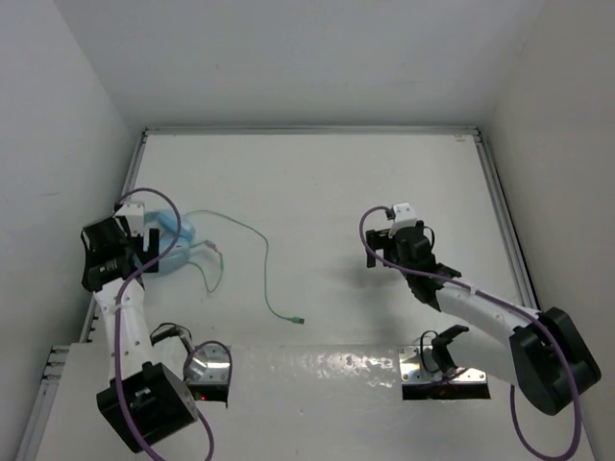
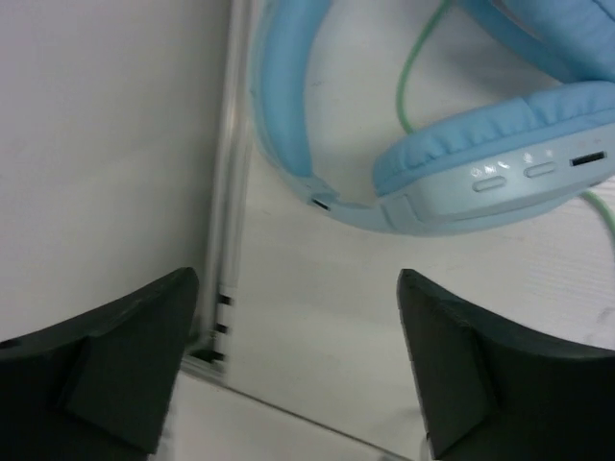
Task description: Wrap the headphones
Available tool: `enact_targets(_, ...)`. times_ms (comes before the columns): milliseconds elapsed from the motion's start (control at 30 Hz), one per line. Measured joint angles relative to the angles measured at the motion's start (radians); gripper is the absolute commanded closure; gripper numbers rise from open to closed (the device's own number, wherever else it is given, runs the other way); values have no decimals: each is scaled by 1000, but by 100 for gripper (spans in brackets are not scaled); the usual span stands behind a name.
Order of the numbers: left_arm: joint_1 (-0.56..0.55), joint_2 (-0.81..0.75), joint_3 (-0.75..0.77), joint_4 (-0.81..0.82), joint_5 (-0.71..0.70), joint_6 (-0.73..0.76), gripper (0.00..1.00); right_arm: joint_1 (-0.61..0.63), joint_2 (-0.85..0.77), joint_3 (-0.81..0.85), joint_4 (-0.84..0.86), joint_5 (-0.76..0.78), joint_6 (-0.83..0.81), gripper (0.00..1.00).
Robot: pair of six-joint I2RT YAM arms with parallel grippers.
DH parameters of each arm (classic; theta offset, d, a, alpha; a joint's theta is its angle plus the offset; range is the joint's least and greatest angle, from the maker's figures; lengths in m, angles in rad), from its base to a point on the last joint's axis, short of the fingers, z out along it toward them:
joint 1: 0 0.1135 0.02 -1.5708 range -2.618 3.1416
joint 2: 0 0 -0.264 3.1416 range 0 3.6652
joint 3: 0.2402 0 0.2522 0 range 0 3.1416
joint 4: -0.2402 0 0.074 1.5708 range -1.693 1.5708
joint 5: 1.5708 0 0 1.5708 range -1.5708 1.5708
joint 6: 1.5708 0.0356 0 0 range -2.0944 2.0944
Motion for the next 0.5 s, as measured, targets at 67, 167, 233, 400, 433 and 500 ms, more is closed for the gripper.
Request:
enact_targets(67,-4,40,61,-16,-16,8,38,0,24,44,-13,-21,-14,1)
enact_targets(167,-6,179,247,-69,-46,-2,24,0,62,126,-32,-54,-34,1)
enact_targets(233,3,324,413,-114,-52,-27,18,0,84,176,-35,-84,-42,1)
enact_targets(400,84,655,665,-198,14,-70,14,1,122,246,-27,-169,-59,1)
enact_targets(433,106,711,681,-220,25,-77,14,1,127,251,-27,-188,-61,1)
enact_targets(500,149,804,691,-265,42,-84,15,3,135,254,-27,-214,-64,1)
